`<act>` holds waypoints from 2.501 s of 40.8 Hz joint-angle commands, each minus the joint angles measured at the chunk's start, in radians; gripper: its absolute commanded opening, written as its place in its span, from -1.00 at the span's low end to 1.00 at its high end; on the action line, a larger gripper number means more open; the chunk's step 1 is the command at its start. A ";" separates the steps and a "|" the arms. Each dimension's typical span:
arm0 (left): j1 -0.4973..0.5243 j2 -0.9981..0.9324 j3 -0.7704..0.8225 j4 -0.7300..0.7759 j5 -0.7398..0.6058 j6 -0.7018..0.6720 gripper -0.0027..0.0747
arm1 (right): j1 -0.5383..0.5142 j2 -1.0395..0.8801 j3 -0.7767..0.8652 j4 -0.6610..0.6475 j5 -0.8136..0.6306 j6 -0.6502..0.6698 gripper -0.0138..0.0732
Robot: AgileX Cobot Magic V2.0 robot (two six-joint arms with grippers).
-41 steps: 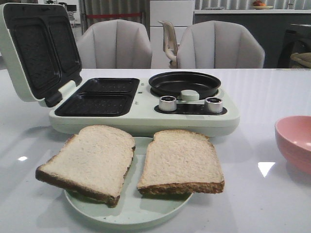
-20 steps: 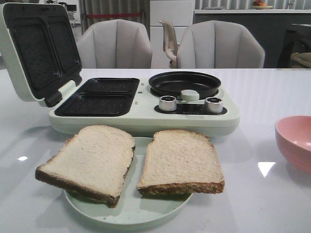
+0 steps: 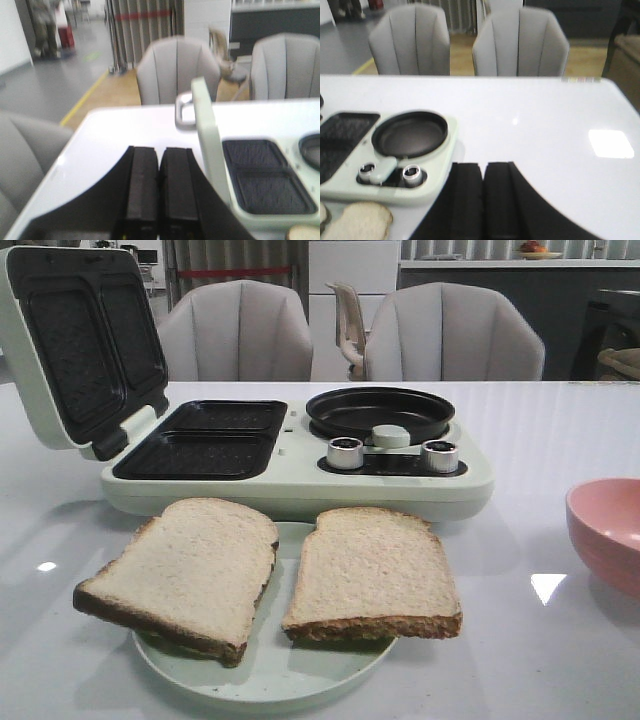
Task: Make breakfast with bread and shrimp
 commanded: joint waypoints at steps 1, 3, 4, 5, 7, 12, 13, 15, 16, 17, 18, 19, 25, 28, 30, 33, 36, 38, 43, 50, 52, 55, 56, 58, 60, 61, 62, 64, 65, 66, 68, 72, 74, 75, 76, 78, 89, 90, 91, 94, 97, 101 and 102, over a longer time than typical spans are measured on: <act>-0.002 0.056 -0.009 -0.013 -0.022 0.000 -0.67 | 0.001 0.080 -0.033 -0.009 0.011 -0.002 -0.59; -0.002 0.073 0.005 -0.013 0.014 0.000 -0.67 | 0.001 0.112 -0.033 -0.009 0.055 -0.002 -0.59; -0.002 0.081 0.009 -0.015 0.030 0.000 -0.67 | 0.001 0.129 -0.033 -0.009 0.075 -0.002 -0.59; -0.002 0.087 0.015 -0.018 0.044 0.000 -0.67 | 0.001 0.146 -0.033 -0.009 0.087 -0.002 -0.59; -0.002 0.101 0.030 -0.020 0.048 0.000 -0.67 | 0.001 0.176 -0.033 -0.009 0.109 -0.002 -0.59; -0.002 0.120 0.067 -0.022 0.029 0.000 -0.67 | 0.001 0.243 -0.033 -0.009 0.128 -0.002 -0.59; -0.002 0.122 0.072 -0.022 0.027 0.000 -0.67 | 0.001 0.250 -0.033 -0.009 0.128 -0.002 -0.59; -0.002 0.124 0.081 -0.022 0.027 0.000 -0.67 | 0.001 0.274 -0.033 -0.011 0.128 -0.002 -0.59; -0.002 0.124 0.086 -0.022 0.025 0.000 -0.67 | 0.001 0.284 -0.033 -0.012 0.128 -0.002 -0.58; -0.002 0.124 0.091 -0.022 0.022 0.000 -0.66 | 0.001 0.291 -0.033 -0.014 0.127 -0.002 -0.55; -0.002 0.124 0.093 -0.022 0.022 0.000 -0.63 | 0.001 0.299 -0.033 -0.016 0.126 -0.002 -0.51; -0.002 0.124 0.098 -0.022 0.022 0.000 -0.57 | 0.001 0.306 -0.033 -0.017 0.126 -0.002 -0.45; -0.002 0.124 0.100 -0.022 0.017 0.000 0.08 | 0.001 0.324 -0.033 -0.019 0.120 -0.002 0.10; -0.002 0.124 0.100 -0.022 0.009 0.000 0.43 | 0.001 0.327 -0.033 -0.019 0.120 -0.002 0.37; -0.002 0.124 0.100 -0.022 0.008 0.000 0.54 | 0.001 0.327 -0.033 -0.019 0.120 -0.002 0.46; -0.002 0.124 0.100 -0.022 0.021 0.000 0.57 | 0.001 0.327 -0.033 -0.019 0.121 -0.002 0.48; -0.004 0.131 0.100 -0.022 0.031 0.015 0.57 | 0.001 0.327 -0.033 -0.019 0.121 -0.002 0.48; -0.004 0.143 0.100 -0.025 0.035 0.064 0.57 | 0.001 0.327 -0.033 -0.019 0.121 -0.002 0.48; -0.059 0.193 0.100 -0.076 0.022 0.149 0.57 | 0.001 0.327 -0.033 -0.019 0.121 -0.002 0.48; -0.249 0.283 0.100 -0.062 0.020 0.268 0.57 | 0.001 0.327 -0.033 -0.019 0.121 -0.002 0.48; -0.315 0.308 0.100 -0.046 0.015 0.306 0.57 | 0.001 0.327 -0.033 -0.019 0.121 -0.002 0.48; -0.425 0.348 0.106 0.013 0.003 0.329 0.57 | 0.001 0.327 -0.033 -0.019 0.121 -0.002 0.48; -0.455 0.359 0.113 0.051 -0.004 0.329 0.57 | 0.001 0.327 -0.033 -0.019 0.121 -0.002 0.48; -0.524 0.388 0.128 0.119 -0.013 0.327 0.57 | 0.001 0.327 -0.033 -0.019 0.121 -0.002 0.48; -0.588 0.427 0.153 0.206 -0.027 0.309 0.57 | 0.001 0.327 -0.033 -0.019 0.121 -0.002 0.48; -0.613 0.437 0.162 0.241 -0.032 0.288 0.57 | 0.001 0.327 -0.033 -0.019 0.121 -0.002 0.48; -0.647 0.458 0.172 0.278 -0.041 0.258 0.57 | 0.001 0.327 -0.033 -0.019 0.121 -0.002 0.48; -0.704 0.501 0.185 0.394 -0.055 0.144 0.57 | 0.001 0.327 -0.033 -0.019 0.121 -0.002 0.48; -0.736 0.526 0.190 0.442 -0.057 0.100 0.57 | 0.001 0.327 -0.033 -0.019 0.121 -0.002 0.48; -0.760 0.545 0.192 0.511 -0.053 0.045 0.57 | 0.001 0.327 -0.033 -0.019 0.121 -0.002 0.48; -0.813 0.591 0.196 0.631 -0.040 -0.049 0.57 | 0.001 0.327 -0.033 -0.019 0.121 -0.002 0.48; -0.907 0.692 0.196 0.865 0.007 -0.224 0.57 | 0.001 0.327 -0.033 -0.019 0.121 -0.002 0.48; -0.944 0.732 0.196 0.971 0.027 -0.279 0.57 | 0.001 0.327 -0.033 -0.019 0.121 -0.002 0.48; -0.961 0.759 0.196 1.030 0.035 -0.320 0.57 | 0.001 0.327 -0.033 -0.019 0.121 -0.002 0.48; -0.974 0.786 0.196 1.070 0.038 -0.340 0.57 | 0.001 0.327 -0.033 -0.019 0.121 -0.002 0.48; -0.986 0.823 0.196 1.147 0.036 -0.365 0.57 | 0.001 0.327 -0.033 -0.019 0.121 -0.002 0.48; -0.985 1.063 0.196 1.374 0.038 -0.447 0.57 | 0.001 0.327 -0.033 -0.019 0.121 -0.002 0.48; -0.985 1.082 0.196 1.393 0.045 -0.470 0.57 | 0.001 0.327 -0.033 -0.019 0.121 -0.002 0.48; -0.985 1.096 0.196 1.412 0.048 -0.496 0.57 | 0.001 0.327 -0.033 -0.019 0.121 -0.002 0.48; -0.985 1.138 0.196 1.496 0.088 -0.607 0.57 | 0.001 0.327 -0.033 -0.019 0.121 -0.002 0.48; -0.985 1.172 0.196 1.568 0.128 -0.685 0.57 | 0.001 0.327 -0.033 -0.019 0.121 -0.002 0.48; -0.985 1.206 0.196 1.613 0.134 -0.705 0.57 | 0.001 0.327 -0.033 -0.019 0.121 -0.002 0.48; -0.985 1.212 0.196 1.619 0.134 -0.705 0.57 | 0.001 0.327 -0.033 -0.019 0.121 -0.002 0.48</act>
